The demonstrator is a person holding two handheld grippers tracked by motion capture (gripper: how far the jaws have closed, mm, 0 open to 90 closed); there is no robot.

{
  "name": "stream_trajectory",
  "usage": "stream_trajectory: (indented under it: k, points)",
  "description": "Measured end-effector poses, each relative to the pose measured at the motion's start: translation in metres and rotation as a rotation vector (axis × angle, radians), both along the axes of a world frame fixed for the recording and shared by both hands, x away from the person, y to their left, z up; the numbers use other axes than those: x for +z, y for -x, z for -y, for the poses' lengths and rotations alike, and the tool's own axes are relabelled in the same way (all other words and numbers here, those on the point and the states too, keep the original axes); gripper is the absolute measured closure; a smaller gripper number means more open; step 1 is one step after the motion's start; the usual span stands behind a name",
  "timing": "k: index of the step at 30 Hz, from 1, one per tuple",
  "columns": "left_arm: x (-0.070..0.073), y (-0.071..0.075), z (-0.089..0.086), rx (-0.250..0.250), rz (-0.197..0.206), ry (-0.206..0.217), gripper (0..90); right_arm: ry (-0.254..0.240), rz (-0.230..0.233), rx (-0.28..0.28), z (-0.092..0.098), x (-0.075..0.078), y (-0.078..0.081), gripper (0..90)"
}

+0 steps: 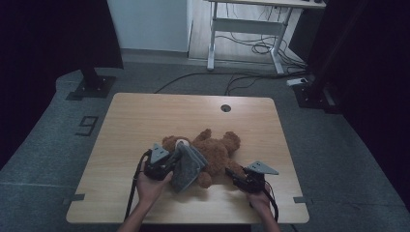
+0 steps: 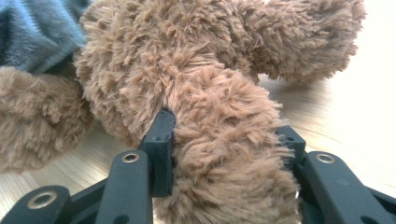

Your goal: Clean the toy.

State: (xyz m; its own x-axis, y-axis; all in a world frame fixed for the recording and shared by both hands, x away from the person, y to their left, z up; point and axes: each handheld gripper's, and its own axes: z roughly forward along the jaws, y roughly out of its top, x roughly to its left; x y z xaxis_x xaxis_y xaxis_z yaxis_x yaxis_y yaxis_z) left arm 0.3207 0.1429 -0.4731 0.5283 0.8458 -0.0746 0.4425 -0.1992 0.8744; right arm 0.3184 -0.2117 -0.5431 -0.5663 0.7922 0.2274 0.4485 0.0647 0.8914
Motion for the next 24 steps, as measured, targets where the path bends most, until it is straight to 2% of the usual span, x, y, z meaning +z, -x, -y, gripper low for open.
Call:
stream_trajectory:
  k: [3,5,11,19,22,24]
  points:
    - [-0.002,-0.001,-0.019,0.047,-0.007,0.007,79.8,-0.008,-0.006,0.0,0.001,-0.001,0.0,53.0]
    - [-0.008,-0.004,-0.033,0.076,-0.032,0.012,79.8,-0.008,-0.005,0.001,0.001,-0.001,0.0,53.1]
    - [-0.018,-0.007,-0.053,0.115,-0.067,0.008,79.6,-0.01,-0.006,0.004,0.001,-0.001,-0.001,53.0]
    - [-0.004,0.007,-0.075,0.122,-0.033,0.035,79.2,-0.012,-0.006,0.004,0.002,-0.002,-0.001,52.0]
    - [0.0,0.014,-0.089,0.146,-0.02,0.031,79.2,-0.013,-0.006,0.007,0.003,-0.002,-0.002,51.6]
    - [0.0,0.017,-0.101,0.168,-0.026,0.032,79.0,-0.014,-0.006,0.007,0.003,-0.002,-0.002,51.4]
